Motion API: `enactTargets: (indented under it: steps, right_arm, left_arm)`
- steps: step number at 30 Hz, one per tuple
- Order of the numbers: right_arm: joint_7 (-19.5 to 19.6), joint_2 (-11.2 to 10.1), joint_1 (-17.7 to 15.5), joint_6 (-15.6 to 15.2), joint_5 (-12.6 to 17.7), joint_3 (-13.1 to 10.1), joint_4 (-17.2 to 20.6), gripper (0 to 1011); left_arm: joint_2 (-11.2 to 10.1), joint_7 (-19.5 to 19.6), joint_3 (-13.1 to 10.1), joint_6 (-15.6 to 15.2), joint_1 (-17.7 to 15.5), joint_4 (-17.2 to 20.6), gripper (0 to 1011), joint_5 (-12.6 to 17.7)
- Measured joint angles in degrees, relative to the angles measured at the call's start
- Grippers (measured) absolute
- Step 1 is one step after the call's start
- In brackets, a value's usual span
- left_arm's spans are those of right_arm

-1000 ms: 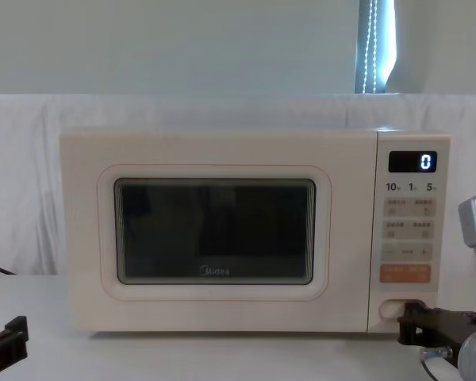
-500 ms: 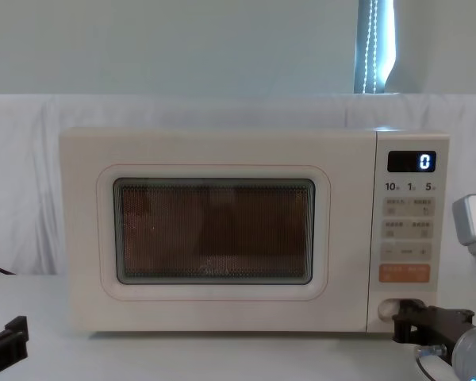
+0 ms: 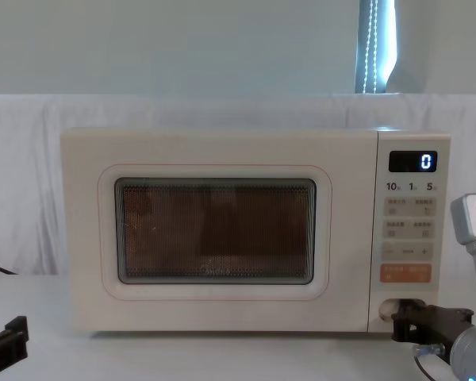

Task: Press the button to open the microwave door with one hand; close the microwave door with the other hand.

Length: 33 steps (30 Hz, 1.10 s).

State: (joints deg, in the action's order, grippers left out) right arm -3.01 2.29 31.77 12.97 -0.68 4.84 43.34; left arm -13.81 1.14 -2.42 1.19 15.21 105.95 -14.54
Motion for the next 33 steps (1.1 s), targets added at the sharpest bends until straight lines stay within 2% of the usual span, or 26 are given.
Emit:
enactTargets:
  steps: [33]
  right_arm:
    - [0.0, 0.1, 0.8, 0.5, -0.2, -0.4, -1.6, 0]
  left_arm:
    - [0.0, 0.0, 0.0, 0.0, 0.0, 0.0, 1001, 0.0]
